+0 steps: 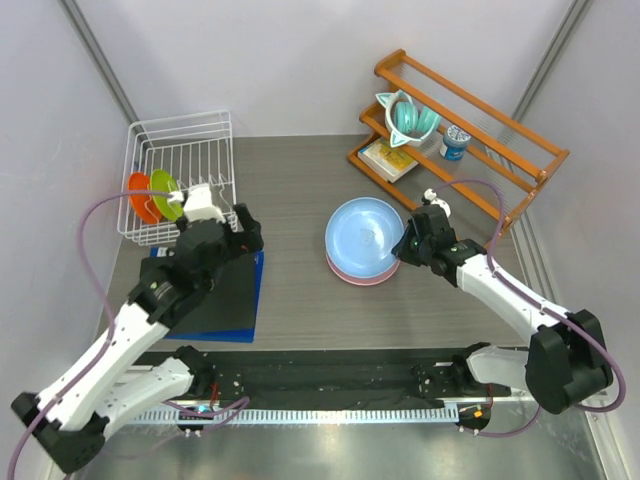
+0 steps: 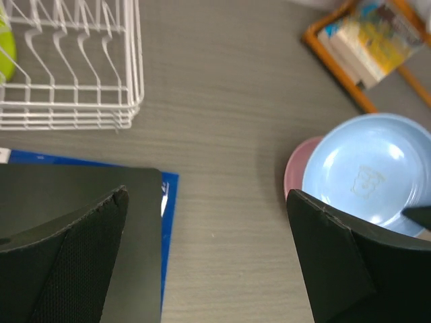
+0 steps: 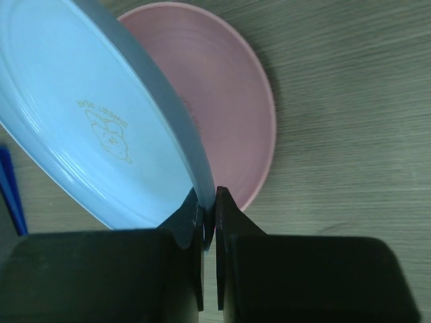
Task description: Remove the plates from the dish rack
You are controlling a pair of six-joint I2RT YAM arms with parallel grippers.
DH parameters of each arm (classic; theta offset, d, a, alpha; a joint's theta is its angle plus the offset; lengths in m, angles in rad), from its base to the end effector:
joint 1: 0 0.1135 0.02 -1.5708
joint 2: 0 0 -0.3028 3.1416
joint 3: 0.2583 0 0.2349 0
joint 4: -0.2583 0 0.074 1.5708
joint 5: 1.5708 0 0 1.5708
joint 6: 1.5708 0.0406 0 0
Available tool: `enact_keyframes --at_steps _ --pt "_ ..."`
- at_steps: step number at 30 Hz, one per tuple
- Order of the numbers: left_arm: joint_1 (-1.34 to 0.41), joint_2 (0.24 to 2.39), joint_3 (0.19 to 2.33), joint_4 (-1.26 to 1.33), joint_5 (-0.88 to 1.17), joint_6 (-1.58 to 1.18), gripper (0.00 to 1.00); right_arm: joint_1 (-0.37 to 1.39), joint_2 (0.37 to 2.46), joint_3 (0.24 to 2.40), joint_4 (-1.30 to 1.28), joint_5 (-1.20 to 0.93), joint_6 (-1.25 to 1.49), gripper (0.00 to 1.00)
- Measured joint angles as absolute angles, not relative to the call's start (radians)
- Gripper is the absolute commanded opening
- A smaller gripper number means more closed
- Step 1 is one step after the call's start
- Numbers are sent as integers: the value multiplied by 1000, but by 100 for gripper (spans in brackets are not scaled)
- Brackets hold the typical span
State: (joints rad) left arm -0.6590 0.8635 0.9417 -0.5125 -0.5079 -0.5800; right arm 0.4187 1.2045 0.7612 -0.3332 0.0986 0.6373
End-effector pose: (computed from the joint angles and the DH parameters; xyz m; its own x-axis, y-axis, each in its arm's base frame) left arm 0.1262 -0.0727 0.3752 -0.3803 -0.3111 -0.8710 -0.0265 0.9450 -0.3260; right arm 0.2063 0.0874 0.2728 -0.7171 0.3290 -0.6144 0.1074 0.9232 0.3690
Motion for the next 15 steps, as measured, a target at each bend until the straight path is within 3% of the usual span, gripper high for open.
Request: enact_keyframes --at_steps 5,10,13,15 --pt "-659 724 884 -496 -594 -539 99 355 1248 762 -345 79 633 3" --pt "-659 725 879 -498 -653 -514 100 325 1301 765 -345 17 631 6" --pt "-659 743 878 -498 -670 -511 99 319 1319 766 -343 -23 631 15" --pt "-659 756 878 -498 -673 -511 99 316 1330 768 -336 -49 632 28"
